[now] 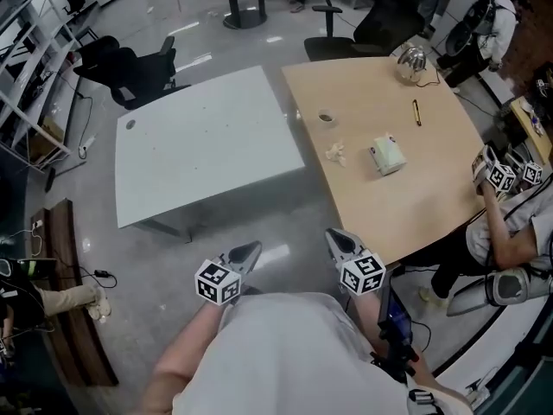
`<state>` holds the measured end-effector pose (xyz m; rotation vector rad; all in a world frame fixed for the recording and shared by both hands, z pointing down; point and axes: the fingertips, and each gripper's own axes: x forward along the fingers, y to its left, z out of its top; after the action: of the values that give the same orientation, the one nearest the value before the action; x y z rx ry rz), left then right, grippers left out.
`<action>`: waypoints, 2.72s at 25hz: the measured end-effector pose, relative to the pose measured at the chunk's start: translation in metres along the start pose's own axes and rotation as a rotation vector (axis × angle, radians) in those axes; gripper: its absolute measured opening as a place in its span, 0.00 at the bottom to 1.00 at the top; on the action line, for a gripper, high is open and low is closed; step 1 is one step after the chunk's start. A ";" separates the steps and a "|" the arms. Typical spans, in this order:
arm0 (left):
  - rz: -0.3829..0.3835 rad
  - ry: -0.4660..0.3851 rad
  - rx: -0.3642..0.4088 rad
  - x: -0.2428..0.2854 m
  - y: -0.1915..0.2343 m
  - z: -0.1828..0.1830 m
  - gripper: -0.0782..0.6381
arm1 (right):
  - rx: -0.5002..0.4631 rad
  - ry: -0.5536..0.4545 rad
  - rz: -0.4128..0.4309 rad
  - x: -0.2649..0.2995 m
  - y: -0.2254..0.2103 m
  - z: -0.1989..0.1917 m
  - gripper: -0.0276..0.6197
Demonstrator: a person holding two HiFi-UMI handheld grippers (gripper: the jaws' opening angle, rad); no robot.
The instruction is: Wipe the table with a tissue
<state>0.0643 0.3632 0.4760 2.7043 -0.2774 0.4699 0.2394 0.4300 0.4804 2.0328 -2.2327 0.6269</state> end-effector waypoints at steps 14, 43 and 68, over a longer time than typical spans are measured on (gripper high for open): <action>-0.013 0.037 0.010 0.036 0.002 0.016 0.12 | 0.026 0.014 0.008 0.011 -0.023 -0.005 0.08; -0.248 0.020 -0.001 0.074 0.160 0.084 0.12 | -0.058 0.120 -0.243 0.138 -0.046 0.055 0.08; -0.217 0.088 0.013 0.148 0.176 0.123 0.12 | -0.091 0.197 -0.232 0.177 -0.149 0.057 0.08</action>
<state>0.1919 0.1349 0.4806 2.6771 0.0436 0.5258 0.3728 0.2376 0.5211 2.0452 -1.8501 0.6577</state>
